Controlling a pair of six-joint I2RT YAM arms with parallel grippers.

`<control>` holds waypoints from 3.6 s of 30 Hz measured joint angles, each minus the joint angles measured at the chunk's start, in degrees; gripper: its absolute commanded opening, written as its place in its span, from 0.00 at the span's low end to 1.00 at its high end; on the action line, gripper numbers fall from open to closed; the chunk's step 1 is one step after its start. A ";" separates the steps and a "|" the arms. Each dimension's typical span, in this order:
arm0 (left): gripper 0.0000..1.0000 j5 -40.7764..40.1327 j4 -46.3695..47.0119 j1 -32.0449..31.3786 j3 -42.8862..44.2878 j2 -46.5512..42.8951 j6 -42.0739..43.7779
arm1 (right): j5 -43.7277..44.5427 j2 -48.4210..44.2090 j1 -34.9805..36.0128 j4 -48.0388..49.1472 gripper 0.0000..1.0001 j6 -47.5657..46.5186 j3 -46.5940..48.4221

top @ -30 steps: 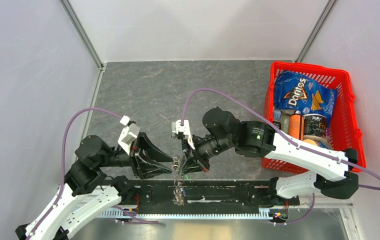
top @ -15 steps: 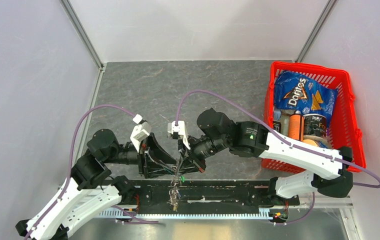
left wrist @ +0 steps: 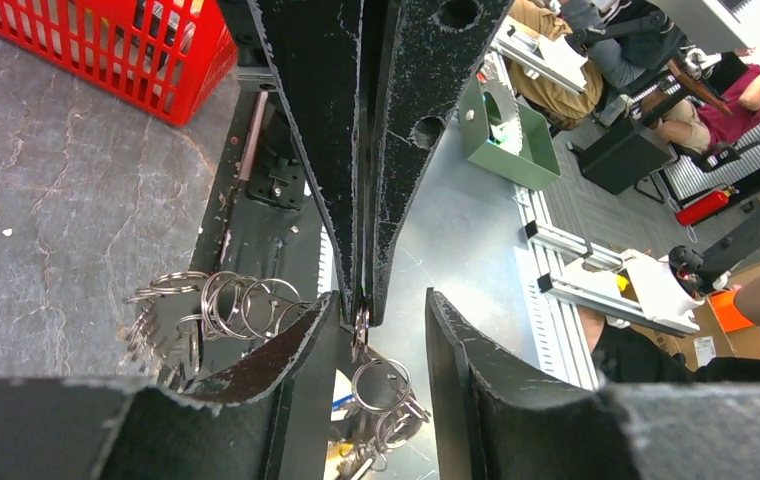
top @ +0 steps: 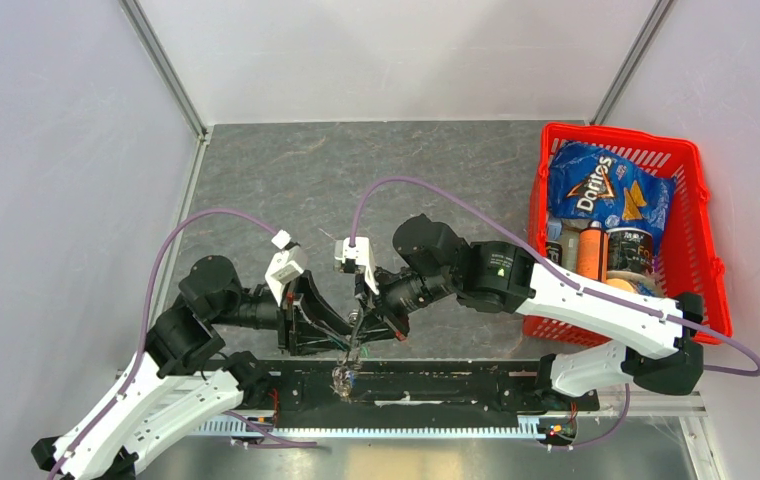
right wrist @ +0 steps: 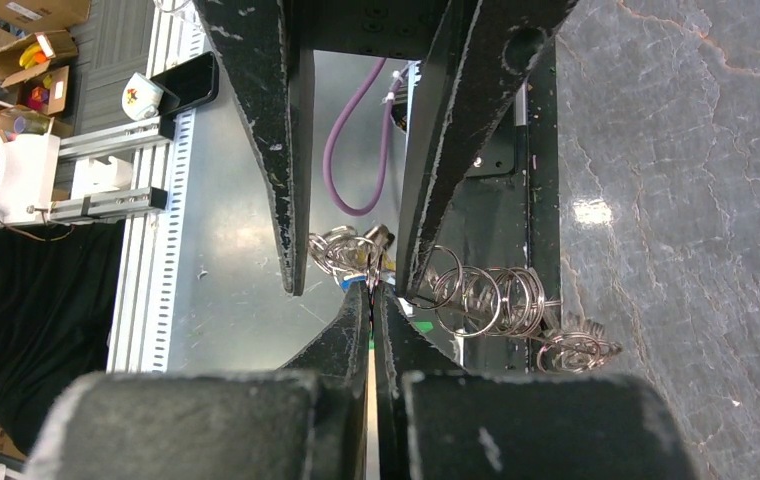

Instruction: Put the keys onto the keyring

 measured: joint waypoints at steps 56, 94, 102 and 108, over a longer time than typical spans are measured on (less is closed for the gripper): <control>0.02 0.52 0.17 0.00 0.00 0.07 2.82 | -1.38 -0.55 -0.11 0.02 0.00 0.04 0.00; 0.25 1.73 3.39 0.00 -0.72 -0.33 2.29 | -2.51 -1.55 -0.44 -0.81 0.00 -0.11 -0.04; 0.21 1.75 4.33 0.00 -0.74 -0.22 1.90 | -2.91 -0.70 -0.44 -0.81 0.00 -0.13 -0.02; 0.20 1.92 5.14 0.00 -1.31 -0.11 1.46 | -2.89 -0.46 -0.44 -0.79 0.00 -0.13 0.00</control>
